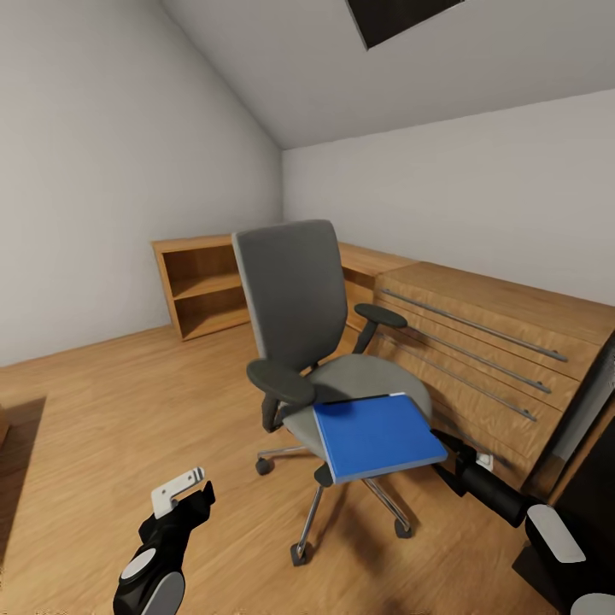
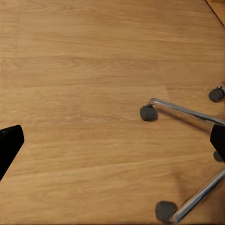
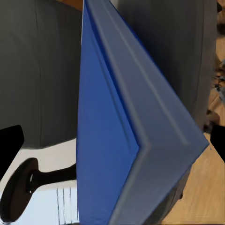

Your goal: In the bedroom, organize the workspace by keeping the computer under the desk, ensuring the monitor is on the desk, placing the keyboard on the desk next to the monitor, placing the mouse on the desk next to the keyboard, moving the folder from the swivel chair onto the desk next to the mouse, stacking the notebook on top of the folder with the pen on top of the notebook, and positioning the swivel chair next to the desk.

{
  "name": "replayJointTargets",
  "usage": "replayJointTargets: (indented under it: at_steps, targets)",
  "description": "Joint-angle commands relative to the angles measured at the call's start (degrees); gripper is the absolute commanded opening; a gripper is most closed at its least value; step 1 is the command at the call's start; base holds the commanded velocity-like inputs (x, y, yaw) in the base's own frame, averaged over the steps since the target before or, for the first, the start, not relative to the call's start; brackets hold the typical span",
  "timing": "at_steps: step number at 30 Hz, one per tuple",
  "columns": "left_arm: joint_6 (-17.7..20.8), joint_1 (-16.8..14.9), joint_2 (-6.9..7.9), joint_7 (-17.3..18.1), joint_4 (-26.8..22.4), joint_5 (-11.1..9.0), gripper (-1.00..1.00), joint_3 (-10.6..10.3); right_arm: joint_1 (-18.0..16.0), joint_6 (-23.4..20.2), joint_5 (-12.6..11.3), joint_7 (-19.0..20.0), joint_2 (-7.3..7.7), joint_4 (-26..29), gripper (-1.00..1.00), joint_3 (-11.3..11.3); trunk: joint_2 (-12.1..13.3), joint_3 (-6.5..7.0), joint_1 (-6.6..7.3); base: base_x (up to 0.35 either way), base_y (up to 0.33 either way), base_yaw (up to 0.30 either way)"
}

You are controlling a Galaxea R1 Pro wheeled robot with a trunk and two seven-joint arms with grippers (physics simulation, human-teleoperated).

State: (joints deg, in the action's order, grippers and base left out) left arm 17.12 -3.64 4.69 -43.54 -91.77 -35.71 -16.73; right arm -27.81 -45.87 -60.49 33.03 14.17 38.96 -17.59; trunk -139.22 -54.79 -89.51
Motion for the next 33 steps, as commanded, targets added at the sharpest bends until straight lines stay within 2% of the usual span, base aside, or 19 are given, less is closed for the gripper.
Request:
replayJointTargets:
  at_steps: [1,32,33]
  targets:
    - [0.2,-0.1,0.06,-0.4,-0.1,-0.2,1.0,-0.1,0.0,-0.4,0.0,0.1,-0.02,0.0,1.0,-0.2,0.0,-0.06,0.03,-0.123,0.0,0.0]
    - [0.2,-0.1,0.06,-0.4,-0.1,-0.3,1.0,-0.1,0.0,-0.2,0.2,-0.1,-0.02,0.0,1.0,0.1,0.0,-0.06,0.03,-0.015,0.0,0.0]
    - [0.2,-0.1,0.06,-0.4,-0.1,-0.3,1.0,-0.1,0.0,-0.2,0.2,-0.1,-0.02,0.0,-1.0,0.1,0.0,-0.06,0.03,0.0,0.0,0.0]
